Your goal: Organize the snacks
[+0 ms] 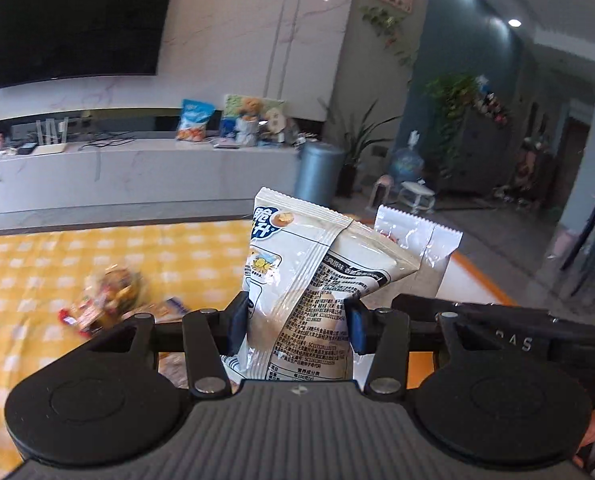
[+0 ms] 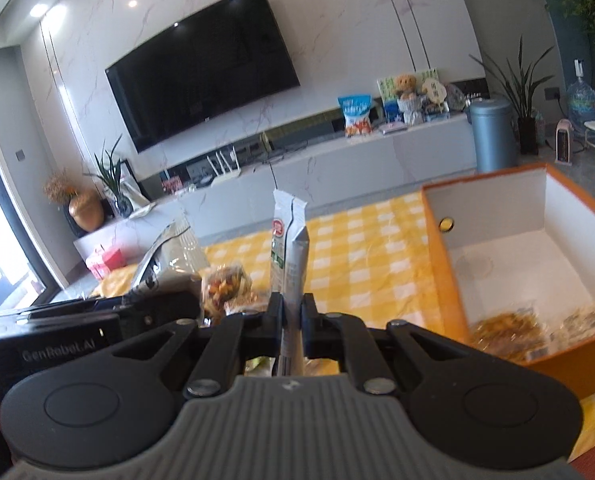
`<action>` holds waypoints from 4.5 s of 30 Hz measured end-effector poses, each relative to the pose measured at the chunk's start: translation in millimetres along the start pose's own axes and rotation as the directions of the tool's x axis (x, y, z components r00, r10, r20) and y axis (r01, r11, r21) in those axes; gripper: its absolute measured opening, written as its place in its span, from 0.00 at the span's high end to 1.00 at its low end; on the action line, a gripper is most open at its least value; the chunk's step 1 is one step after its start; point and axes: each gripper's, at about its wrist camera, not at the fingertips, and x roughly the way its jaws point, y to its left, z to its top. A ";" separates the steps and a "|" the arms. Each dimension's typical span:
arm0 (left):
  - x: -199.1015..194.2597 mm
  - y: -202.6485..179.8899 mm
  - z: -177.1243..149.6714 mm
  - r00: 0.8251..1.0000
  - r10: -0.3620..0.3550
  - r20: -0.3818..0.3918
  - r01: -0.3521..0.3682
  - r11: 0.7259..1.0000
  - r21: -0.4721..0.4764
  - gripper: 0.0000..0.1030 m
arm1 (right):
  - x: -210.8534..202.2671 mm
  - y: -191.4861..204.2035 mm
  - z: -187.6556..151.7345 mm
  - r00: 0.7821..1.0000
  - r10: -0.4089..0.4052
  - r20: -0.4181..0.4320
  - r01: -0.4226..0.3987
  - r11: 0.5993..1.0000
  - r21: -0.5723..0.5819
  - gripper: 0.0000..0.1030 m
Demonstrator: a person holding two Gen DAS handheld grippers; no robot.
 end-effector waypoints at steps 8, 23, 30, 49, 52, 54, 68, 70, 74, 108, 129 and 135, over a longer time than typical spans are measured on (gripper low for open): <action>36.7 -54.6 49.3 0.986 -0.167 0.017 0.165 0.983 0.086 0.47 | -33.9 -54.7 47.0 0.998 -0.060 0.036 0.059 0.998 0.019 0.94; 173.4 -135.6 52.0 0.916 -0.314 -0.249 0.346 0.934 0.094 0.47 | -21.7 -161.3 72.3 0.956 -0.279 -0.093 0.280 0.960 0.007 0.94; 217.0 -133.1 34.5 0.900 -0.244 -0.362 0.292 0.953 0.083 0.46 | 9.5 -188.2 65.1 0.934 -0.295 -0.202 0.298 0.954 -0.012 0.94; 246.0 -128.6 8.7 0.856 -0.160 -0.491 0.234 0.968 0.093 0.40 | 60.7 -197.5 49.2 0.887 -0.343 -0.309 0.326 0.939 -0.108 0.89; 245.5 -130.0 11.8 0.854 -0.165 -0.493 0.231 0.970 0.077 0.35 | 59.3 -196.2 51.7 0.886 -0.350 -0.305 0.331 0.937 -0.114 0.81; 243.1 -129.4 14.9 0.861 -0.166 -0.481 0.230 0.970 0.077 0.28 | 56.9 -193.5 53.1 0.884 -0.362 -0.295 0.339 0.932 -0.128 0.77; 181.3 -115.7 47.7 0.933 -0.185 -0.307 0.225 0.969 0.100 0.19 | 21.8 -158.0 66.7 0.904 -0.395 -0.162 0.370 0.914 -0.163 0.56; 161.9 -111.6 51.1 0.950 -0.178 -0.255 0.213 0.970 0.118 0.18 | 12.1 -146.0 67.3 0.913 -0.391 -0.116 0.370 0.913 -0.170 0.53; 123.6 -101.8 52.9 0.974 -0.159 -0.163 0.183 0.973 0.142 0.16 | -3.9 -117.8 61.9 0.919 -0.393 -0.022 0.380 0.902 -0.205 0.49; 14.7 80.3 -73.0 0.955 0.243 -0.169 -0.258 0.963 -0.077 0.15 | 71.3 38.9 -61.3 0.972 -0.143 -0.185 0.105 0.974 -0.202 0.29; 103.0 89.7 -88.2 0.943 0.221 -0.249 -0.171 0.963 0.208 0.13 | 147.9 3.5 -67.6 0.924 -0.241 -0.297 0.186 0.962 -0.202 0.29; 122.2 89.0 -86.3 0.939 0.229 -0.256 -0.156 0.948 0.278 0.12 | 160.8 -3.3 -66.7 0.918 -0.235 -0.320 0.181 0.965 -0.189 0.29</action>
